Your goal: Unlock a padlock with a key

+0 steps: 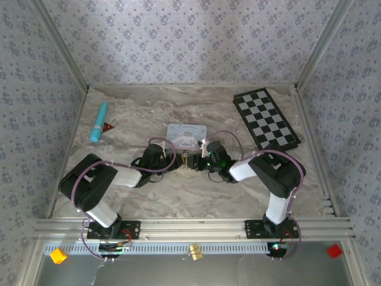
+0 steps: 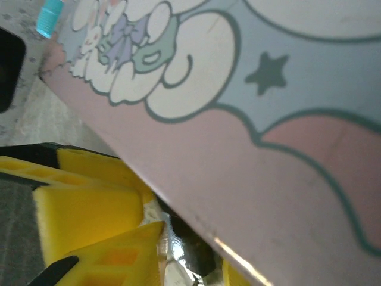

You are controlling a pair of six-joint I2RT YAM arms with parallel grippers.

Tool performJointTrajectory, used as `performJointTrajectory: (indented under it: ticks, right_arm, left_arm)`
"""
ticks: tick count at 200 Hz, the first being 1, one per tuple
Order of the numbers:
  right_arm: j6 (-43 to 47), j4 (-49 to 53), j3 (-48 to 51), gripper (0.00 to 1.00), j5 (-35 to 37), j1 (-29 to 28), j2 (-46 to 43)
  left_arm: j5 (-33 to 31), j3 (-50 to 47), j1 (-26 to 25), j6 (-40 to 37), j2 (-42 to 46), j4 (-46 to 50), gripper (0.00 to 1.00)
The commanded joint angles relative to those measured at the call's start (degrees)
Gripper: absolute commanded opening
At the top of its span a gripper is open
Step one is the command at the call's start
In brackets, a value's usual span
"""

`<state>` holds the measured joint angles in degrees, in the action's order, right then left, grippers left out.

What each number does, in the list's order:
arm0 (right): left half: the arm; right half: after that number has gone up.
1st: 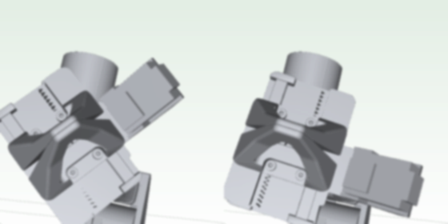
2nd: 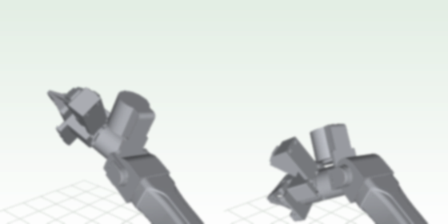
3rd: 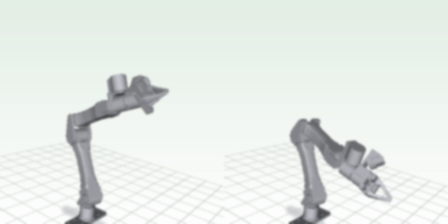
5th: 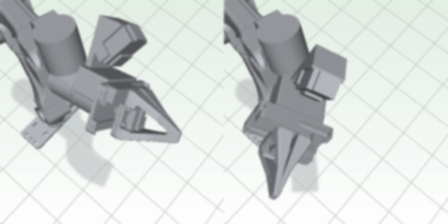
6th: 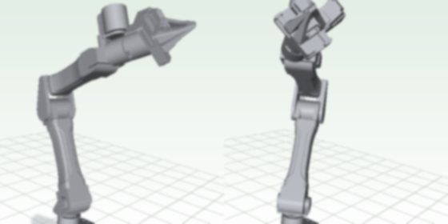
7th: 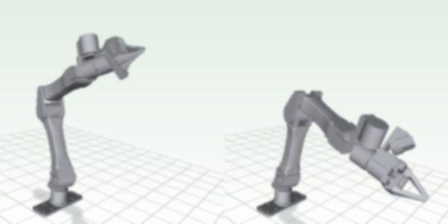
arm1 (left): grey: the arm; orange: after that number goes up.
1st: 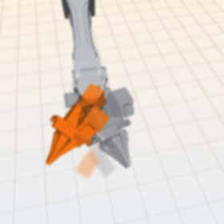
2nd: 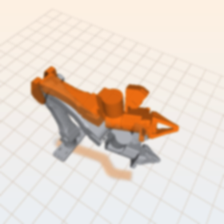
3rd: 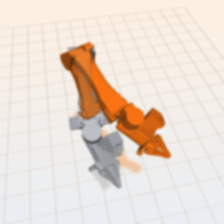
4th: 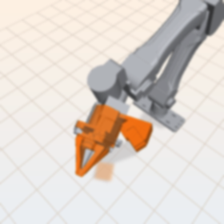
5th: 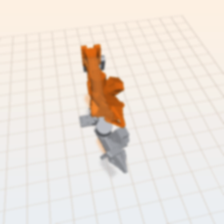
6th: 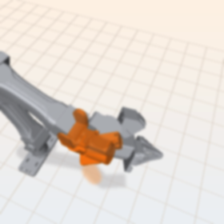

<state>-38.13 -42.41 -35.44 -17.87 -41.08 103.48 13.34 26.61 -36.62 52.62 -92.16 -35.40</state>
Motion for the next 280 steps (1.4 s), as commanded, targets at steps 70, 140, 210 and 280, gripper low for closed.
performJointTrajectory:
  ticks: [70,140,210,280]
  right_arm:
    - [-4.5,-7.0,2.3,0.20,-3.7,2.0,2.8]
    - [-7.9,-12.8,3.6,0.18,-5.5,3.6,5.9]
    - [-6.6,-13.2,7.4,0.24,-2.3,3.6,2.2]
    - [5.1,-10.3,15.3,0.28,13.3,-1.5,-8.4]
  left_arm:
    - [5.4,4.0,-1.3,1.6,-5.9,-5.7,0.40]
    - [6.3,6.2,-2.2,1.7,-7.3,-5.3,0.33]
    - [2.9,7.0,-2.3,3.7,-5.8,0.4,0.13]
    - [-0.7,10.8,-2.5,12.4,-1.1,15.2,0.02]
